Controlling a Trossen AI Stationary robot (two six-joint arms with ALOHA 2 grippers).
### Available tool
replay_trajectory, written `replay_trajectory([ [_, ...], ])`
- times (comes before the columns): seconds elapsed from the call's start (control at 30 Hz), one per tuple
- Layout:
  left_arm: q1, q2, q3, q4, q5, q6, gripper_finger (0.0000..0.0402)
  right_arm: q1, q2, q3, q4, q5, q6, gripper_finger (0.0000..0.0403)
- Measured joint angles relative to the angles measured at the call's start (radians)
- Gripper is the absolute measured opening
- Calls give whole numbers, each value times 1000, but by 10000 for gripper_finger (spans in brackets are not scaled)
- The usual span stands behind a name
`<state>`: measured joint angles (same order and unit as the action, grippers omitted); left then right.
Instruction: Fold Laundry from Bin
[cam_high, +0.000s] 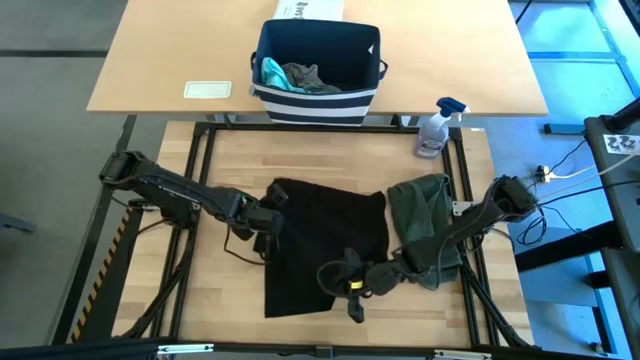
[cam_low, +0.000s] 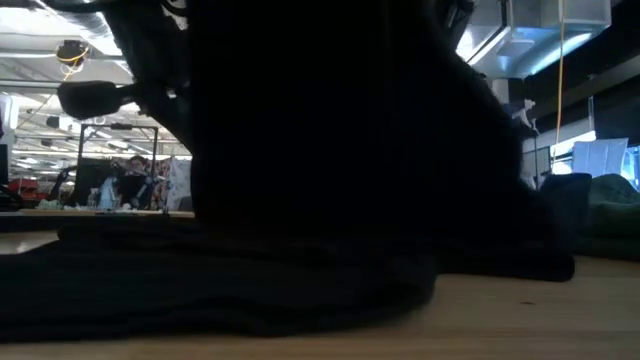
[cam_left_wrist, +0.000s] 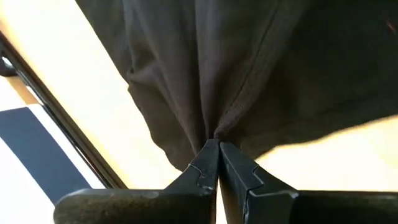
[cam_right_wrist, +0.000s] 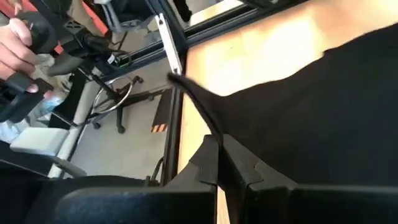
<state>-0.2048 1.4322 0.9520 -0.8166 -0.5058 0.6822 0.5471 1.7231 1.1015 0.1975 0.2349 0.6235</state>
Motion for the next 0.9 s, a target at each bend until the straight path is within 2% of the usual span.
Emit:
replay_trajectory([
  [0.3,-22,-1,0,-75,27,-51,0,-20,100,0,160,-78,6,3],
  [0.63,-25,-10,0,-144,14,-52,0,-32,226,192,68,-153,-66,3],
  [0.8,-25,-63,0,-164,-15,-51,0,-32,244,311,-41,-156,-140,3],
  [0.9,-25,-105,0,-182,-25,-51,0,-40,244,343,-45,-156,-161,3],
])
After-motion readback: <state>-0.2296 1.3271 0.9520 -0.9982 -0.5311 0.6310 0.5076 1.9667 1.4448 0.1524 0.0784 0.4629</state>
